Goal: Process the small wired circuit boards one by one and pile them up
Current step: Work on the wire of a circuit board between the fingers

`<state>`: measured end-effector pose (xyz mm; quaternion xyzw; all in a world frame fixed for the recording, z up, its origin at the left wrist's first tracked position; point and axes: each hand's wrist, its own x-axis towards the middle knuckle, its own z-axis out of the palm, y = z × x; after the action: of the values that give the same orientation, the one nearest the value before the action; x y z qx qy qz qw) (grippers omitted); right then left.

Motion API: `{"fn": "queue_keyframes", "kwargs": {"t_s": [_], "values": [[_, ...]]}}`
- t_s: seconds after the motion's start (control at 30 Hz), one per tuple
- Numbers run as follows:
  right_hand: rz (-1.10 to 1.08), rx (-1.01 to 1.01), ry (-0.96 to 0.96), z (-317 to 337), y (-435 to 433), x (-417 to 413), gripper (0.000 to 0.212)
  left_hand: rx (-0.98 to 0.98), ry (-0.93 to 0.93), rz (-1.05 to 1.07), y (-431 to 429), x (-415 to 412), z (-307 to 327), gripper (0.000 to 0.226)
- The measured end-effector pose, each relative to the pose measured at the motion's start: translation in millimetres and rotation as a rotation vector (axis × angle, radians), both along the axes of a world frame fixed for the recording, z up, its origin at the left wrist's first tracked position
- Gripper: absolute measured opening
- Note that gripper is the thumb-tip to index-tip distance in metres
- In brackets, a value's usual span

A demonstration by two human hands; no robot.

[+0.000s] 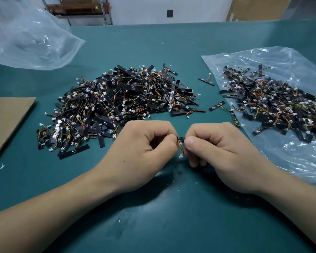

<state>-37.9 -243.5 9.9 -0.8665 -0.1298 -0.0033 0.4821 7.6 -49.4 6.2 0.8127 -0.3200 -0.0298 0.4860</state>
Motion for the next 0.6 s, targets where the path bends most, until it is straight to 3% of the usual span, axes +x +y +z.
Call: {"fn": "queue_keyframes", "kwargs": {"t_s": [0.4, 0.6], "values": [[-0.017, -0.017, -0.007, -3.8, -0.6, 1.5, 0.024, 0.179, -0.134, -0.124, 13.0, 19.5, 2.9, 0.023], [-0.030, -0.071, -0.018, -5.3, -0.4, 3.8, 0.026, 0.183, -0.177, -0.067, 12.0, 21.3, -5.4, 0.024]]}}
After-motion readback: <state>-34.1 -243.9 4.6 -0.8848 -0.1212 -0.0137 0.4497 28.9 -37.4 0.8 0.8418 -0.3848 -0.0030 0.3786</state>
